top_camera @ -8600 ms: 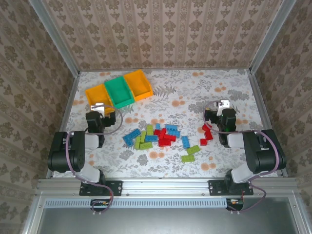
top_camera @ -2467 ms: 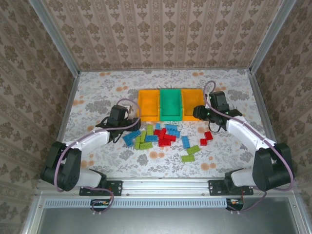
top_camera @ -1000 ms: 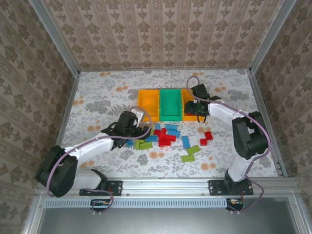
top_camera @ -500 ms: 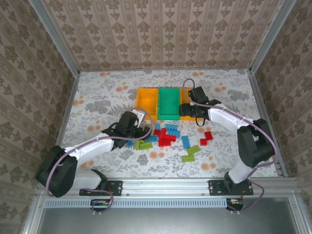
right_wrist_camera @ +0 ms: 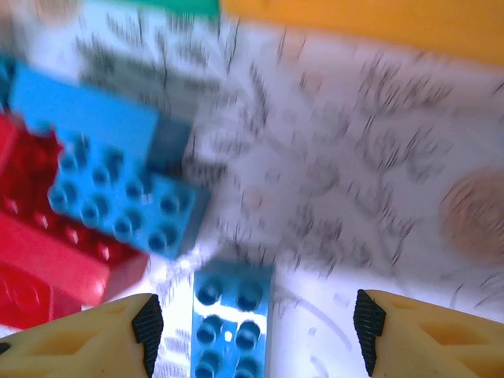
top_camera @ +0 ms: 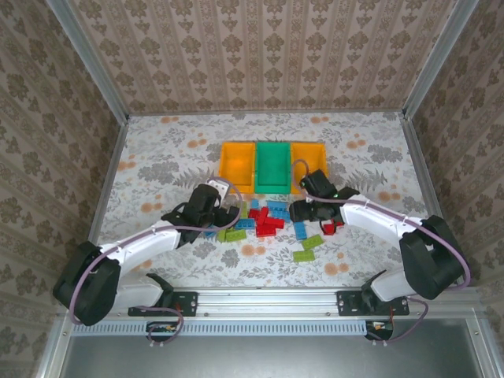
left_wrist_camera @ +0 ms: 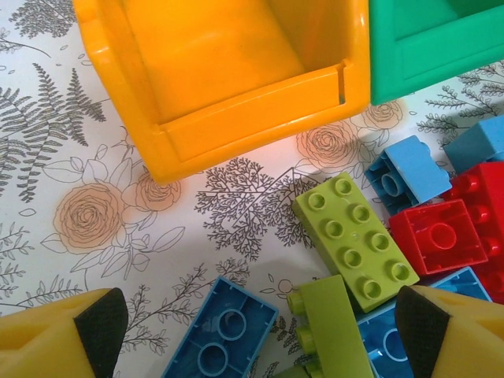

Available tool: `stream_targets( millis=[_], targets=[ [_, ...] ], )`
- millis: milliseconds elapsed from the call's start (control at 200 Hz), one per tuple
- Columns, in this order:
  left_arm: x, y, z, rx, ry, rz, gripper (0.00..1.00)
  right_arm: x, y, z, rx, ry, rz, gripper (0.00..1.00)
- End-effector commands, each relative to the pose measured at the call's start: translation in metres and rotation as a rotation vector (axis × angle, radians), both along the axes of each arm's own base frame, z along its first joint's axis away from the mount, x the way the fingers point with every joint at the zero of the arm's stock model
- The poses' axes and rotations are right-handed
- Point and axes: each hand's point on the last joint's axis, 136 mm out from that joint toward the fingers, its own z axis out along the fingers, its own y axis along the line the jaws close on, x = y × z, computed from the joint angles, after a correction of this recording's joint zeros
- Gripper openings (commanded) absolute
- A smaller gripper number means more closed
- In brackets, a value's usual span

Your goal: Sort the legos into containers by color

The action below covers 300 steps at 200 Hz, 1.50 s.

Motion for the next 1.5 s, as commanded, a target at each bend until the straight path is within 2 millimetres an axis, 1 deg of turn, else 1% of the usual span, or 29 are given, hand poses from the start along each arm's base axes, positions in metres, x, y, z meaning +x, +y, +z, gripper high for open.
stream_targets(
  millis=[0, 110, 275, 365, 440, 490, 550, 580, 680, 770, 795, 875, 940, 960, 995, 1035, 1140, 1195, 1265, 1365, 1495],
  targets=[
    [0.001, 0.004, 0.006, -0.018, -0.024, 0.032, 0.91, -0.025, 0.008, -0.009, 0.005, 0.056, 0.036, 0.67],
    [0.0, 0.004, 0.005, -0.019, -0.022, 0.035, 0.91, -0.034, 0.016, -0.017, -0.005, 0.076, 0.06, 0.66],
    [0.0, 0.005, 0.004, -0.02, -0.019, 0.039, 0.91, -0.038, 0.013, -0.036, -0.071, 0.13, 0.061, 0.61],
    [0.0, 0.007, 0.003, -0.017, -0.02, 0.043, 0.91, -0.039, 0.013, -0.045, -0.104, 0.154, 0.063, 0.55],
    [-0.001, 0.008, 0.003, -0.016, -0.019, 0.047, 0.91, -0.036, 0.011, -0.048, -0.136, 0.16, 0.058, 0.46],
    [-0.002, 0.008, 0.002, -0.015, -0.019, 0.047, 0.91, -0.034, 0.011, -0.046, -0.147, 0.15, 0.056, 0.38],
    [-0.002, 0.009, 0.002, -0.014, -0.019, 0.049, 0.92, -0.03, 0.014, -0.039, -0.142, 0.124, 0.056, 0.31],
    [-0.002, 0.009, 0.002, -0.014, -0.019, 0.049, 0.91, -0.027, 0.015, -0.035, -0.132, 0.108, 0.054, 0.29],
    [-0.002, 0.009, 0.001, -0.013, -0.019, 0.051, 0.91, -0.014, 0.025, -0.007, -0.066, 0.019, 0.047, 0.26],
    [-0.001, 0.009, 0.001, -0.013, -0.022, 0.049, 0.92, 0.006, 0.038, 0.03, 0.016, -0.094, 0.038, 0.25],
    [-0.001, 0.008, 0.001, -0.014, -0.023, 0.047, 0.91, 0.014, 0.042, 0.042, 0.042, -0.126, 0.033, 0.25],
    [0.0, 0.006, 0.002, -0.015, -0.024, 0.041, 0.91, 0.037, 0.053, 0.071, 0.108, -0.2, 0.021, 0.25],
    [0.0, 0.005, 0.002, -0.017, -0.023, 0.035, 0.91, 0.058, 0.063, 0.088, 0.147, -0.227, 0.017, 0.25],
    [0.0, 0.005, 0.002, -0.018, -0.021, 0.036, 0.91, 0.062, 0.064, 0.09, 0.153, -0.229, 0.015, 0.25],
    [-0.001, 0.004, 0.001, -0.018, -0.02, 0.034, 0.91, 0.076, 0.071, 0.097, 0.165, -0.239, 0.014, 0.26],
    [-0.001, 0.004, 0.0, -0.021, -0.015, 0.032, 0.92, 0.089, 0.078, 0.1, 0.164, -0.243, 0.012, 0.26],
    [-0.003, 0.004, -0.004, -0.029, -0.003, 0.032, 0.92, 0.122, 0.09, 0.096, 0.142, -0.237, -0.004, 0.29],
    [-0.005, 0.005, -0.006, -0.028, 0.005, 0.035, 0.92, 0.138, 0.096, 0.086, 0.119, -0.219, -0.016, 0.32],
    [-0.006, 0.005, -0.007, -0.029, 0.009, 0.038, 0.92, 0.154, 0.103, 0.074, 0.092, -0.199, -0.017, 0.35],
    [-0.007, 0.007, -0.007, -0.031, 0.006, 0.043, 0.92, 0.171, 0.103, 0.053, 0.034, -0.176, -0.038, 0.37],
    [-0.009, 0.01, -0.006, -0.029, 0.002, 0.047, 0.92, 0.184, 0.095, 0.035, -0.002, -0.157, -0.078, 0.37]
  ],
)
